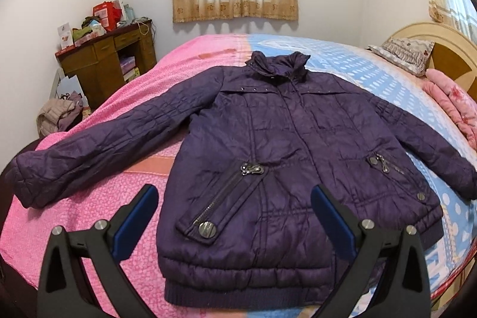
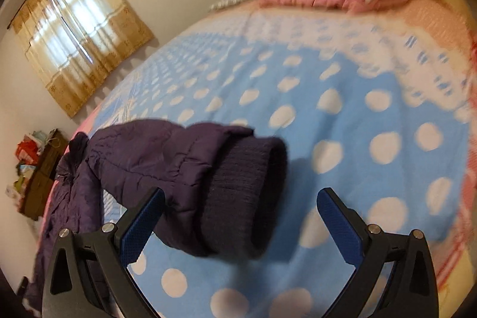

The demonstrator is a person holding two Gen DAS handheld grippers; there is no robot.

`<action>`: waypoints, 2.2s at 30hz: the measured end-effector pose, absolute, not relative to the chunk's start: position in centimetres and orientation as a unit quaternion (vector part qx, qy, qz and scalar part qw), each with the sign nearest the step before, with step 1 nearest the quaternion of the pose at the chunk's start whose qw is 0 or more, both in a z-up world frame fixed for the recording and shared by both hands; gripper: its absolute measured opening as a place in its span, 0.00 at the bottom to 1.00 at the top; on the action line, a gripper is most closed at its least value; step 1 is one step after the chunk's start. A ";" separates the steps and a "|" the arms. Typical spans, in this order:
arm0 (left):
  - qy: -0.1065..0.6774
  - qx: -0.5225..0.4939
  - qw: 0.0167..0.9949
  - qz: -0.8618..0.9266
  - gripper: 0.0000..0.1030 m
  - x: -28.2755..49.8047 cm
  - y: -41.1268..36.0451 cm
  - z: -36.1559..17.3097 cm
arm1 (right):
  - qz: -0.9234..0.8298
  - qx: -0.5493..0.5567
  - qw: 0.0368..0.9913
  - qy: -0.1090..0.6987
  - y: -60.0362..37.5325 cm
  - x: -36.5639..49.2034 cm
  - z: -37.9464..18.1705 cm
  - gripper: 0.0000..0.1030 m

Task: Fold large clothes
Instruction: 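Grasp the purple jacket's sleeve cuff with the right gripper, then fold the held sleeve across the jacket body with the right gripper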

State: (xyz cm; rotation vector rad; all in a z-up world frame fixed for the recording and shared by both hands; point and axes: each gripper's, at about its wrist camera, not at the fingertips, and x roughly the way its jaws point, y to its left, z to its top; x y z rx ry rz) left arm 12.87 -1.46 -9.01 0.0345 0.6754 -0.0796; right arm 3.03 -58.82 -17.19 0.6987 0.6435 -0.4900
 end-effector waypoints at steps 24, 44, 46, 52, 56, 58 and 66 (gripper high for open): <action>0.348 -0.021 0.937 -0.027 1.00 13.0 2.1 -9.9 | -0.161 0.090 0.962 0.203 -53.7 13.7 3.7 0.35; 0.334 -0.063 0.940 0.010 1.00 13.8 7.6 -9.8 | 0.052 -0.261 0.950 0.164 -21.0 28.4 9.1 0.30; 0.332 -0.068 0.941 0.016 1.00 13.9 8.3 -9.8 | 0.078 -0.264 0.945 0.175 -18.6 29.6 6.8 0.29; 0.337 -0.077 0.937 0.037 1.00 14.8 10.1 -10.5 | 0.159 -0.230 0.936 0.212 -12.1 33.5 -0.9 0.21; 0.351 -0.075 0.932 0.051 1.00 15.3 10.9 -11.3 | 0.212 -0.225 0.906 0.289 -8.1 35.6 -7.8 0.53; 0.356 -0.070 0.930 0.059 1.00 15.3 11.4 -11.7 | 0.235 -0.231 0.897 0.295 -8.1 34.5 -9.5 0.62; 0.374 -0.085 0.923 0.000 1.00 19.4 12.2 -10.4 | 0.219 -0.177 0.903 0.324 -17.1 30.8 -10.9 0.65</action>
